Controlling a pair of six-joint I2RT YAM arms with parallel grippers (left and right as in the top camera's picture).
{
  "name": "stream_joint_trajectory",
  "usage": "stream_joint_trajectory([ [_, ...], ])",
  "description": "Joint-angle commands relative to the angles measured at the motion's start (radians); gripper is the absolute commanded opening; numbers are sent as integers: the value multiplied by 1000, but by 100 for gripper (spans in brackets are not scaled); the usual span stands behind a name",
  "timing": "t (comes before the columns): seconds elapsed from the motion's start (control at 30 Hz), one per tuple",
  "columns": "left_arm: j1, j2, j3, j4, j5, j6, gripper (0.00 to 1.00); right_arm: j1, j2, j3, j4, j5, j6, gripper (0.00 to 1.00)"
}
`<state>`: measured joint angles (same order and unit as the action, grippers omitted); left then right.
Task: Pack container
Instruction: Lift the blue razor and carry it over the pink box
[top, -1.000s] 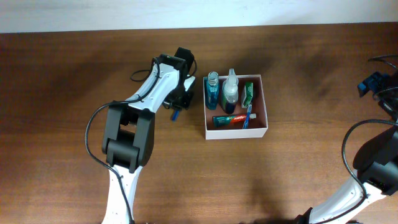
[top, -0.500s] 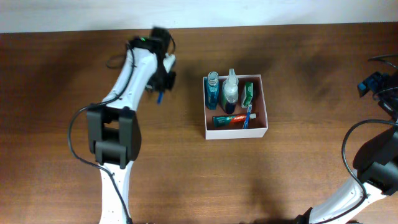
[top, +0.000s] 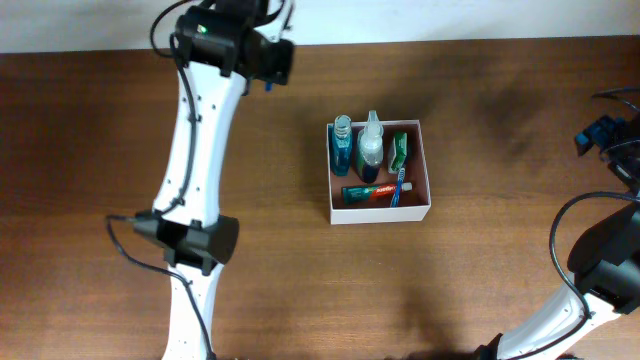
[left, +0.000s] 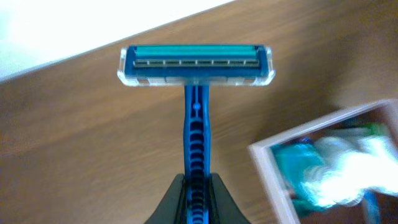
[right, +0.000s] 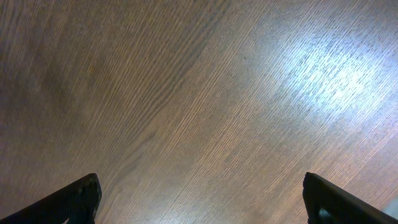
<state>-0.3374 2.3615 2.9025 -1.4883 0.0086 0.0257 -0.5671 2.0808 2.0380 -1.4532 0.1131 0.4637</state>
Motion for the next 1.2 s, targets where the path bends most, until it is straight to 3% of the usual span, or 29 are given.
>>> stream_joint_trajectory([
  [0.0, -61, -23, 61, -15, 94, -10, 6, -3, -8, -6, 3, 19, -3, 99],
  [0.1, -121, -23, 63, -18, 196, -10, 7, -3, -8, -6, 3, 19, -3, 99],
  [0.57, -329, -21, 49, -74, 205, 143, 8, -3, -8, -6, 3, 19, -3, 99],
  [0.77, -369, -21, -42, -103, 205, 208, 8, -3, -8, -6, 3, 19, -3, 99],
  [1.17, -378, -21, -289, -8, 205, 238, 9, -3, -8, -6, 3, 19, -3, 99],
])
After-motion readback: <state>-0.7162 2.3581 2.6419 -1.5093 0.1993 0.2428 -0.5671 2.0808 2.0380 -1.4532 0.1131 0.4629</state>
